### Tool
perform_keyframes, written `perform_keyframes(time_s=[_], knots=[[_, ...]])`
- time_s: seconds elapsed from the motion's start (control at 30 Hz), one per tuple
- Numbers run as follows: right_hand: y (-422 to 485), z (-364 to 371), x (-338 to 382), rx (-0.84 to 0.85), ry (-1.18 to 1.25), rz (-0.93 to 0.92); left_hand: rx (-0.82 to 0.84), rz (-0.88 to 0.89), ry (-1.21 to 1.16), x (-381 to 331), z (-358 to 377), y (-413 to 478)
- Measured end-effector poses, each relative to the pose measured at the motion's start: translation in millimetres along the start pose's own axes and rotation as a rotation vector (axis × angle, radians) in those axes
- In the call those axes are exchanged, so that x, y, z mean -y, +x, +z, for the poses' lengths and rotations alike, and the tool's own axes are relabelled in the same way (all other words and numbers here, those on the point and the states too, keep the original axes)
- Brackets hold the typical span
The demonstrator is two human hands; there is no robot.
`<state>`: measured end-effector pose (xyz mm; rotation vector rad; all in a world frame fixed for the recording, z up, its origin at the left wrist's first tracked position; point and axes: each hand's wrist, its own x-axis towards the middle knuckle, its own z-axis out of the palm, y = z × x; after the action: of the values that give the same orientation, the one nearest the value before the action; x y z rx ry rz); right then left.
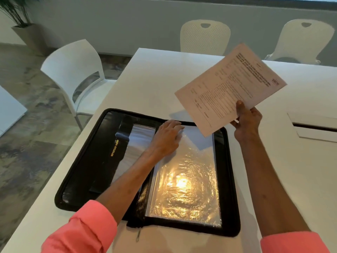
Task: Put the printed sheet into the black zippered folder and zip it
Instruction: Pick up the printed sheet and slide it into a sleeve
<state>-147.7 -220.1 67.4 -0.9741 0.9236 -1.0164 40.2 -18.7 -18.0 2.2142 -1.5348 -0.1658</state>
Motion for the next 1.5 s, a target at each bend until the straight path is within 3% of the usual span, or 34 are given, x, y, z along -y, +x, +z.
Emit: perform_keyframes(time_s=[0.2, 0.4, 1.07, 1.33, 1.5], knots=[[9, 8, -9, -0.025, 0.013, 0.003, -0.069, 0.07, 0.181, -7, 15, -6], [16, 11, -15, -0.038, 0.013, -0.005, -0.182, 0.109, 0.106, -7, 17, -9], [19, 41, 4, -0.044, 0.055, -0.078, -0.065, 0.074, 0.002, -2, -3, 10], [24, 54, 5, -0.028, 0.03, -0.104, -0.021, 0.151, -0.039, -2, 1, 14], [24, 60, -1, -0.029, -0.008, -0.121, -0.075, 0.149, -0.047, -3, 3, 11]])
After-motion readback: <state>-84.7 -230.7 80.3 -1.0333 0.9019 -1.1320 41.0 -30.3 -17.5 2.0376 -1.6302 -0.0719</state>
